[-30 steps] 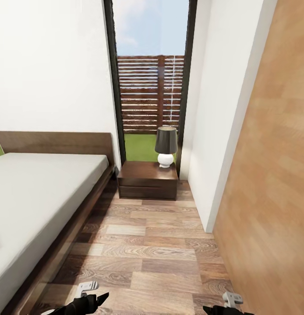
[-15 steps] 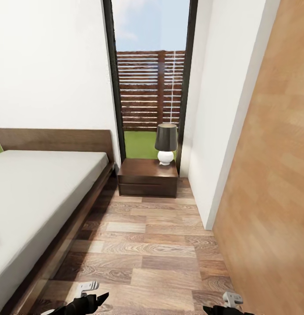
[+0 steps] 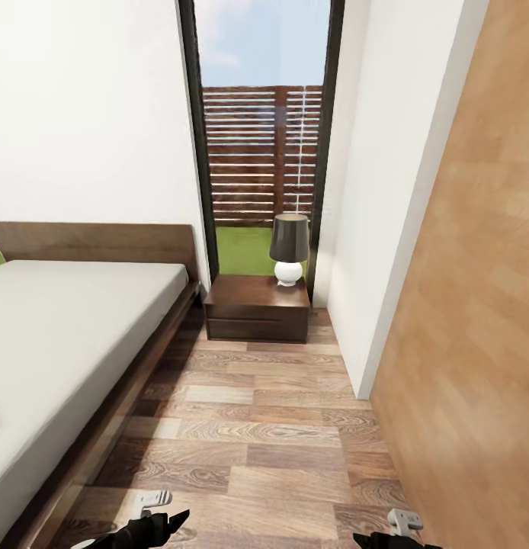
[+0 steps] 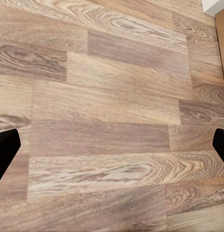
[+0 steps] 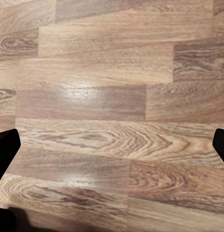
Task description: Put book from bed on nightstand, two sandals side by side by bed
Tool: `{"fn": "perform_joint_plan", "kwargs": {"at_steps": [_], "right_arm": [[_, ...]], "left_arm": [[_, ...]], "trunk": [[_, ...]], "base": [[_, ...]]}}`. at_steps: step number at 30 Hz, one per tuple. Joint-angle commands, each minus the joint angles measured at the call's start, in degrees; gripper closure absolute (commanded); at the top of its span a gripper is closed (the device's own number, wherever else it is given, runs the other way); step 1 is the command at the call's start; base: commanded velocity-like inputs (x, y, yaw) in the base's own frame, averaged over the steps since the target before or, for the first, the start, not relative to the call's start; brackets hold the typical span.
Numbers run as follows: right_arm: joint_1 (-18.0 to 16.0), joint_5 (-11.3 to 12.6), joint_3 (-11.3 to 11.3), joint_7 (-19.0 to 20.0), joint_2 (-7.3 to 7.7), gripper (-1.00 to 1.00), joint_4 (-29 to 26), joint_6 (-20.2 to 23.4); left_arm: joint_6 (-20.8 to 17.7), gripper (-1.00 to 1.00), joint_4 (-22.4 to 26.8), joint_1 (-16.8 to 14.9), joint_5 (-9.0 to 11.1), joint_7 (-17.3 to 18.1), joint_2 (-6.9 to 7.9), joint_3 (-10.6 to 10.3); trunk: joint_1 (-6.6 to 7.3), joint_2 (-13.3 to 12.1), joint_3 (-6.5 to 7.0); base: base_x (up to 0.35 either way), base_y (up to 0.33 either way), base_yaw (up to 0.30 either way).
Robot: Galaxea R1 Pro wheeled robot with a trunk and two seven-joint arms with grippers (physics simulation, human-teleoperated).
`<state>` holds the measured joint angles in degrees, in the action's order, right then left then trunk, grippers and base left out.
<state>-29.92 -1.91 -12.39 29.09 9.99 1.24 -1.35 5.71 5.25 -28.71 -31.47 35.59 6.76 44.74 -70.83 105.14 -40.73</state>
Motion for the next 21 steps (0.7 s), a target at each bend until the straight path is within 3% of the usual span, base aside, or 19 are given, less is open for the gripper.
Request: {"fn": "perform_joint_plan", "kwargs": {"at_steps": [1, 8, 17, 21], "right_arm": [[-0.1, -0.2, -0.4, 0.2, 0.03, -1.0, 0.1, -0.1], [-0.1, -0.2, -0.4, 0.2, 0.03, -1.0, 0.1, -0.1], [-0.1, -0.2, -0.4, 0.2, 0.03, -1.0, 0.1, -0.1], [-0.1, -0.2, -0.4, 0.2, 0.03, -1.0, 0.1, -0.1]], "left_arm": [[0.4, -1.0, 0.0, 0.0, -0.6, 0.1, 0.01, 0.4], [0.4, -1.0, 0.0, 0.0, -0.6, 0.1, 0.01, 0.3], [0.4, -1.0, 0.0, 0.0, -0.6, 0.1, 0.01, 0.3], [0.4, -1.0, 0.0, 0.0, -0.6, 0.1, 0.01, 0.3]], "trunk": [[0.01, 0.0, -0.05], [0.01, 0.0, -0.06], [0.01, 0.0, -0.06], [0.01, 0.0, -0.06]], "base": [[0.0, 0.0, 0.0], [0.0, 0.0, 0.0], [0.231, 0.0, 0.0], [0.069, 0.0, 0.0]]}}
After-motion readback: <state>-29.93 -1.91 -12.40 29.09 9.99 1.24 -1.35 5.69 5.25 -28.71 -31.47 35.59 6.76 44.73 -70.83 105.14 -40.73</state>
